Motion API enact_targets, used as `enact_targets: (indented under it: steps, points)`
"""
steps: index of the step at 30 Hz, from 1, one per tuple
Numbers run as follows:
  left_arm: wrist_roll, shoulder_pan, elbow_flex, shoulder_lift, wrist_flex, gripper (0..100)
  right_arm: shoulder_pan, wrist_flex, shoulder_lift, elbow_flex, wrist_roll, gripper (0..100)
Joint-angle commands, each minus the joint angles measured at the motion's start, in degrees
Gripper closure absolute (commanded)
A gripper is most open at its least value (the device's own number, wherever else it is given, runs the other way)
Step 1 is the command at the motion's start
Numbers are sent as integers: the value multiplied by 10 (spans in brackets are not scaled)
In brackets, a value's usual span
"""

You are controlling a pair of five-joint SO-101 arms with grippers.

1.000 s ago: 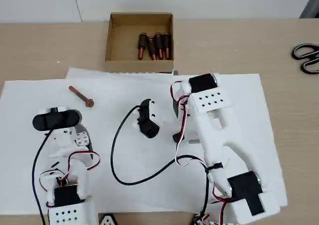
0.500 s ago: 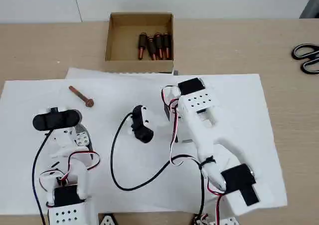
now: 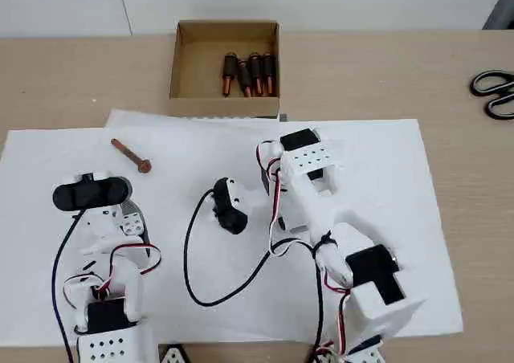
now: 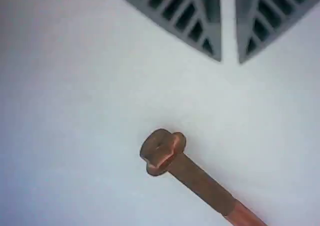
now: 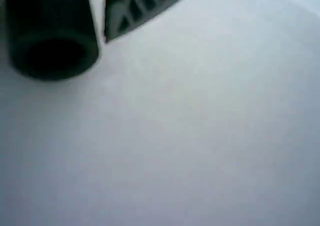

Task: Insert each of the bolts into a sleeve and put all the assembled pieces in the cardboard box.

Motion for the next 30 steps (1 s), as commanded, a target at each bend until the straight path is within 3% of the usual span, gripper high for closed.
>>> enact_targets:
  steps: [1, 6, 11, 14, 23, 30]
  points:
    - [-3, -3, -3, -7, -15, 992, 20, -22, 14, -1, 5, 853]
    - [-3, -3, -3, -7, -15, 992, 42, -43, 51, 0, 5, 859]
    - [-3, -3, -2, -7, -15, 992, 65, -65, 88, -3, 3, 995]
    - [-3, -3, -2, -7, -15, 992, 66, -62, 86, -4, 0, 983]
    - [-3, -3, -2, -7, -15, 992, 63, -60, -29, -4, -123, 995]
    - [-2, -2, -2, -7, -16, 992, 65, -52, -162, -4, -307, 995]
